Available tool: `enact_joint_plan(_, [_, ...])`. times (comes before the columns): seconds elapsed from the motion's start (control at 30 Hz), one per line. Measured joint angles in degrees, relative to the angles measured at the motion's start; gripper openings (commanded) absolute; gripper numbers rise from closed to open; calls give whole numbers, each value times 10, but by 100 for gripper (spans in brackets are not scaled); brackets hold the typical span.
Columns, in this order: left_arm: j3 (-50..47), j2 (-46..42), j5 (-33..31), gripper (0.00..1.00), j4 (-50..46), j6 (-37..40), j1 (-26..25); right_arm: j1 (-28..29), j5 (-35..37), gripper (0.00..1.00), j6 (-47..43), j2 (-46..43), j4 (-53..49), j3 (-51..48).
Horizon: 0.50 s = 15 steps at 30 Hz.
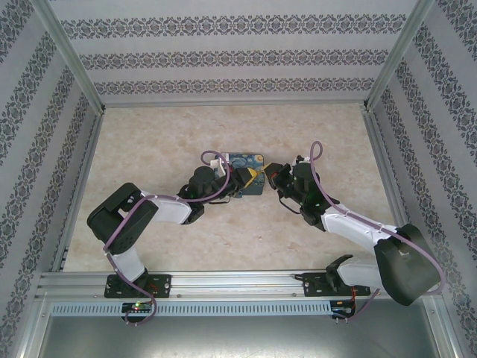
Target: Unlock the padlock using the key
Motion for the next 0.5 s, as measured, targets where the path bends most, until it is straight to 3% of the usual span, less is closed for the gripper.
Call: enact_joint_plan(0.5, [0,0,0,0,0,2,3,0,0,0,0,0,-6,0])
